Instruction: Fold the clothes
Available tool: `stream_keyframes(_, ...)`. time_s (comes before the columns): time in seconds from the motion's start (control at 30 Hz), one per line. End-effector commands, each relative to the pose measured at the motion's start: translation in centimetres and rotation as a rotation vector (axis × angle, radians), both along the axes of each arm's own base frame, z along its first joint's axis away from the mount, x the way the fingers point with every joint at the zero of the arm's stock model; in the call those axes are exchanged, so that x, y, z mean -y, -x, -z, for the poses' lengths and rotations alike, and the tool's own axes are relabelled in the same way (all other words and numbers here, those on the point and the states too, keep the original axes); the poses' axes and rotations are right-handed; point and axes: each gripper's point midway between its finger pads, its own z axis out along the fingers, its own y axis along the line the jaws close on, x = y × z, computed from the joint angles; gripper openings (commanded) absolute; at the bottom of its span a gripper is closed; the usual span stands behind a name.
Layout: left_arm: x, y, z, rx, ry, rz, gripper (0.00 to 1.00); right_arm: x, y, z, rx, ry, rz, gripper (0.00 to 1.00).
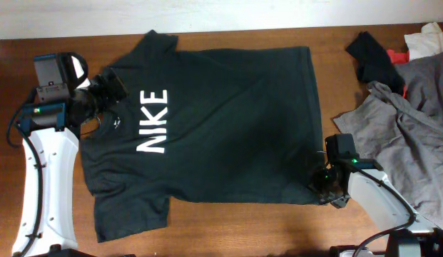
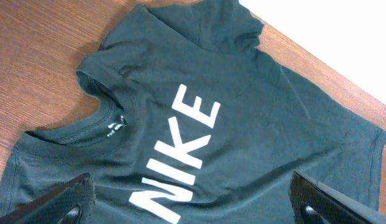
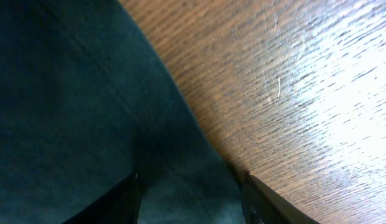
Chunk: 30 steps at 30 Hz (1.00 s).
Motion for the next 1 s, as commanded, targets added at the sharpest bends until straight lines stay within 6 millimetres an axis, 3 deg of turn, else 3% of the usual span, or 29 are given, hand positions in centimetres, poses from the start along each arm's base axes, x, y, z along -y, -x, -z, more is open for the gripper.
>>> stream_keyframes(0.0, 0.0, -0.3, -0.6, 0.015, -0.011, 0.007, 0.99, 0.3, 0.6, 0.5, -0.018, 0.023, 0.018, 0.56)
stream_keyframes(0.57, 0.0, -0.3, -0.6, 0.015, -0.011, 0.007, 0.99, 0.2, 1.8, 1.5, -0.040, 0.017, 0.058, 0.58)
stream_keyframes(0.83, 0.0, -0.3, -0.6, 0.015, -0.011, 0.007, 0.99, -0.8, 2.5, 1.9, -0.059, -0.043, 0.088, 0.57)
stream_keyframes(0.97, 0.0, -0.3, -0.6, 0.015, -0.011, 0.007, 0.99, -0.6, 2.5, 1.6, -0.068, -0.031, 0.088, 0.69)
